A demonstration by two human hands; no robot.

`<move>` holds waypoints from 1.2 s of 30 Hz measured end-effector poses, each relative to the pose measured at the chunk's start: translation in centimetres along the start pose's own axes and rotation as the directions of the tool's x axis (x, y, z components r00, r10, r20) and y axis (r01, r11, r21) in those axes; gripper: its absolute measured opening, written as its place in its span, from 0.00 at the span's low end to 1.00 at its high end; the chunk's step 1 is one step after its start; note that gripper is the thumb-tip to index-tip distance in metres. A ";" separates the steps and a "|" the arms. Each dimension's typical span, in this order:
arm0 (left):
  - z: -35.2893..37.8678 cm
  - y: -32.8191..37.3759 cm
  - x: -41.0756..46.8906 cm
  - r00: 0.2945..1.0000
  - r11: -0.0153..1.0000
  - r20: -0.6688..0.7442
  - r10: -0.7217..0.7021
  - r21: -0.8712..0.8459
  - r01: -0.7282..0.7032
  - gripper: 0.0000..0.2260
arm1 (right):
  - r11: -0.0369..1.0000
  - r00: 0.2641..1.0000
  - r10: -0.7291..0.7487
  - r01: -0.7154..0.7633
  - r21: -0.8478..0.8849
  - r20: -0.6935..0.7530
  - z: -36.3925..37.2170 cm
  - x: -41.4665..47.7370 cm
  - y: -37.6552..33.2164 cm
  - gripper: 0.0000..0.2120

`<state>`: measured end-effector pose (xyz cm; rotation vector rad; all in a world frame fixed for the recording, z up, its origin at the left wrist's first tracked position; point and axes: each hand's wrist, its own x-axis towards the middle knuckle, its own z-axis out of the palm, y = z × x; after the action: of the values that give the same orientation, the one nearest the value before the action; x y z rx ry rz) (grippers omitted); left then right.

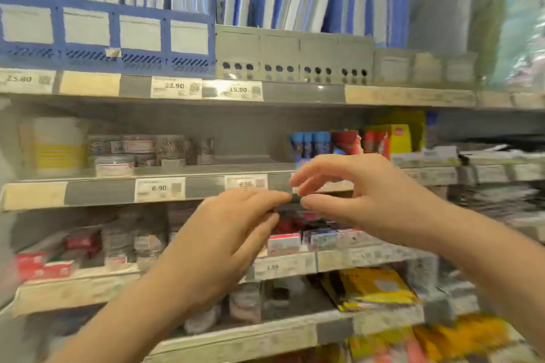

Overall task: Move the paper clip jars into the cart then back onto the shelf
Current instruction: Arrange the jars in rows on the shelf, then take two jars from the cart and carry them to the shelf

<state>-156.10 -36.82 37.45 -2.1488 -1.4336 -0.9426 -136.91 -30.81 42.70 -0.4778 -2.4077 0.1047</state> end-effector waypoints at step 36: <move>17.1 65.6 -21.1 0.811 0.727 0.421 0.406 -0.686 -0.008 0.23 | 0.132 0.156 0.853 -0.988 -0.083 -0.497 -13.8 -74.9 -22.1 0.19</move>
<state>-95.93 -65.92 13.41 -3.2679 -1.0878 -0.8552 -82.05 -79.39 12.33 -2.0506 -1.3378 0.0641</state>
